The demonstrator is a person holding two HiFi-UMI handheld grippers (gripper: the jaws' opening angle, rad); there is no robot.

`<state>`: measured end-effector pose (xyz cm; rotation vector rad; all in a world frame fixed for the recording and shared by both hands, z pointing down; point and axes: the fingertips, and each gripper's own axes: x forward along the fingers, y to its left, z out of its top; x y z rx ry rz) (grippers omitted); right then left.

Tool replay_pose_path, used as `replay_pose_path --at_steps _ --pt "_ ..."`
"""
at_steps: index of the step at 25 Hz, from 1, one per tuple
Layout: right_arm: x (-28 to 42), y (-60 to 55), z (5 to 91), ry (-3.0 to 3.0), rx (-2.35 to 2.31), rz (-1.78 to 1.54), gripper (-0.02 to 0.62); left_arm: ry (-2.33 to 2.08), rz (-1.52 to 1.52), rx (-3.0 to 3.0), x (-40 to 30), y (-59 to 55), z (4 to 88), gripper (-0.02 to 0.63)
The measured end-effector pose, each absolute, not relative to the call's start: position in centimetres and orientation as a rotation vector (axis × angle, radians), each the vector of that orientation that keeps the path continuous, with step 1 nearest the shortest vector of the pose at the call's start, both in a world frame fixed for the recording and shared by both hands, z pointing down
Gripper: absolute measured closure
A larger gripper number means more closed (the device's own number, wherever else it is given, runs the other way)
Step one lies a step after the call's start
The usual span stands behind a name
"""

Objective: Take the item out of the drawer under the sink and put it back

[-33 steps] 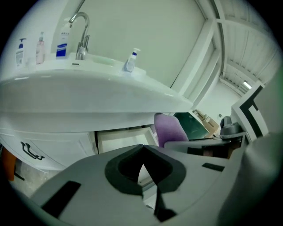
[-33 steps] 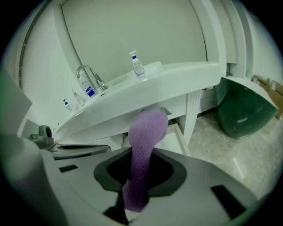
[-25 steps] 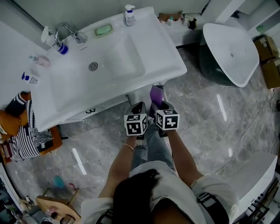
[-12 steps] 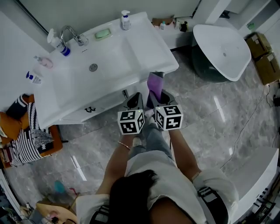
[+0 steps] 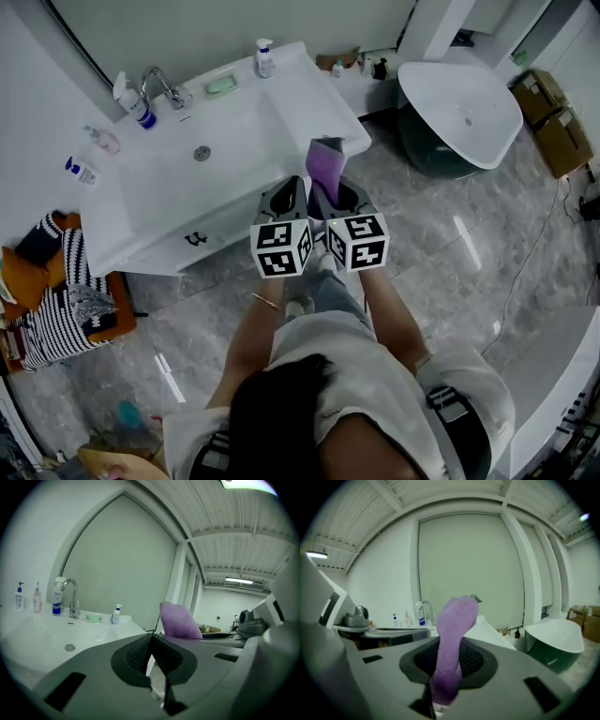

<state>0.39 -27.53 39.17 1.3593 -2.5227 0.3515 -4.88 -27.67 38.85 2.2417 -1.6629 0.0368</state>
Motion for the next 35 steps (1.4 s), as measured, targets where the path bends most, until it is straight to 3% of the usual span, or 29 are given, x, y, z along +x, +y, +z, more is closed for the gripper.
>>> replay_pose_path --at_steps 35 --pt "-0.6 -25.1 37.1 -2.522 1.396 0.172 0.497 -1.742 0.120 2.330 -5.8 -24.8 38.0 0.603"
